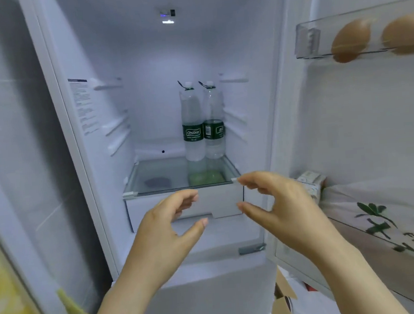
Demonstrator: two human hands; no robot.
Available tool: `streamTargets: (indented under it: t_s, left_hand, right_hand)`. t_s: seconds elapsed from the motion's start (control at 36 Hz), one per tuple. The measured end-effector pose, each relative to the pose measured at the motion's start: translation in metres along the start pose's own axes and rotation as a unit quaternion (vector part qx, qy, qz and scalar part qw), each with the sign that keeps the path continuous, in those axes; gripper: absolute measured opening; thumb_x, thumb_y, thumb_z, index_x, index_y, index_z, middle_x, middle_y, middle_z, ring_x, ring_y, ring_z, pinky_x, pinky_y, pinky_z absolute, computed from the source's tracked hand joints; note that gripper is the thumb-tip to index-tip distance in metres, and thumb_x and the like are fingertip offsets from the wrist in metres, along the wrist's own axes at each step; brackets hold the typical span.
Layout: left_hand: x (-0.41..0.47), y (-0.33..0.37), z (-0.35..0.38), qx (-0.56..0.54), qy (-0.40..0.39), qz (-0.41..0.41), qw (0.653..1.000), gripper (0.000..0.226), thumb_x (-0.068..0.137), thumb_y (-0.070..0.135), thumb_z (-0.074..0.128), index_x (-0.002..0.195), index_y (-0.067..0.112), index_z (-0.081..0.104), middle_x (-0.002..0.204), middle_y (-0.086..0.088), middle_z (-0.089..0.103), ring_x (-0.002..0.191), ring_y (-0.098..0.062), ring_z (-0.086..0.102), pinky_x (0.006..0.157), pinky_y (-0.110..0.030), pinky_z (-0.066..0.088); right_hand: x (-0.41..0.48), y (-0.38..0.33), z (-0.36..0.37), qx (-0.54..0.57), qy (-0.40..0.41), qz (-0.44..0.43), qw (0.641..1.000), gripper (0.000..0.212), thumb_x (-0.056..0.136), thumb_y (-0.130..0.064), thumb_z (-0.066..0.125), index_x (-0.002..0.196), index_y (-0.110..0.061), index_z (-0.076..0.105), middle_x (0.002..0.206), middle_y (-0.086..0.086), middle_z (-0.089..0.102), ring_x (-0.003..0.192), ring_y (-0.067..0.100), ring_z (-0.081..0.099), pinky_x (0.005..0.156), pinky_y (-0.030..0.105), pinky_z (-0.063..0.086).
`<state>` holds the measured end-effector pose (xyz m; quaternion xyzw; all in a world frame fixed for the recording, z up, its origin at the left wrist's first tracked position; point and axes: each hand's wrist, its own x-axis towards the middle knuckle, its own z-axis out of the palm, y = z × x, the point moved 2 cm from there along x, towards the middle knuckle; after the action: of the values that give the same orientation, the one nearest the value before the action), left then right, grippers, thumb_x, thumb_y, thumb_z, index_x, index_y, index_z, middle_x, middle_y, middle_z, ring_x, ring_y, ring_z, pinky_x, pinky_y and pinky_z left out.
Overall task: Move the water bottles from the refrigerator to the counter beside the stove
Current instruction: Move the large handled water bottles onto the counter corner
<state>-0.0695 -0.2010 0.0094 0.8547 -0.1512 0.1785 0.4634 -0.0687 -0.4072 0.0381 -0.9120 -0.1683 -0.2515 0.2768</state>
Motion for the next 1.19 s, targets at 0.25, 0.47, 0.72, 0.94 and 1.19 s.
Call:
streamTargets:
  t_s: [0.25, 0.47, 0.72, 0.94, 1.19]
  left_hand:
    - [0.069, -0.054, -0.035, 0.0, -0.007, 0.022, 1.0, 0.04, 0.08, 0.023, 0.072, 0.116, 0.036, 0.059, 0.114, 0.026, 0.062, 0.109, 0.012, 0.053, 0.099, -0.014, 0.041]
    - [0.117, -0.099, -0.046, -0.004, -0.017, 0.026, 1.0, 0.04, 0.079, 0.022, 0.073, 0.115, 0.035, 0.06, 0.113, 0.025, 0.063, 0.108, 0.011, 0.055, 0.098, -0.016, 0.042]
    - [0.165, -0.13, -0.037, -0.005, -0.015, 0.026, 1.0, 0.041, 0.078, 0.021, 0.074, 0.112, 0.038, 0.058, 0.114, 0.023, 0.063, 0.107, 0.009, 0.056, 0.093, -0.006, 0.041]
    - [0.216, -0.147, -0.023, 0.014, -0.004, 0.017, 1.0, 0.041, 0.079, 0.024, 0.072, 0.115, 0.035, 0.058, 0.116, 0.023, 0.061, 0.107, 0.01, 0.055, 0.096, -0.011, 0.042]
    - [0.271, -0.165, -0.002, 0.028, 0.029, 0.01, 0.999, 0.039, 0.076, 0.031, 0.073, 0.107, 0.047, 0.054, 0.112, 0.028, 0.06, 0.107, 0.012, 0.055, 0.099, -0.021, 0.045]
  right_hand:
    - [0.07, -0.006, 0.053, 0.004, -0.001, 0.02, 1.0, 0.041, 0.086, -0.036, 0.067, 0.125, -0.031, 0.057, 0.118, -0.021, 0.058, 0.111, -0.004, 0.052, 0.1, 0.021, 0.043]
    - [0.111, 0.0, 0.096, 0.015, 0.008, 0.048, 0.999, 0.037, 0.084, -0.031, 0.07, 0.12, -0.03, 0.061, 0.109, -0.025, 0.057, 0.102, -0.005, 0.052, 0.094, 0.018, 0.043]
    - [0.157, 0.026, 0.125, 0.013, 0.005, 0.049, 0.999, 0.039, 0.082, -0.031, 0.072, 0.12, -0.026, 0.062, 0.113, -0.017, 0.063, 0.1, -0.004, 0.055, 0.094, 0.022, 0.047]
    - [0.204, 0.064, 0.145, 0.04, 0.027, 0.044, 0.998, 0.038, 0.08, -0.029, 0.074, 0.117, -0.025, 0.065, 0.105, -0.022, 0.062, 0.101, -0.001, 0.059, 0.093, 0.025, 0.05]
    - [0.253, 0.107, 0.161, 0.09, 0.032, 0.057, 0.994, 0.039, 0.081, -0.029, 0.074, 0.118, -0.028, 0.064, 0.109, -0.019, 0.064, 0.101, -0.004, 0.059, 0.087, 0.007, 0.04]
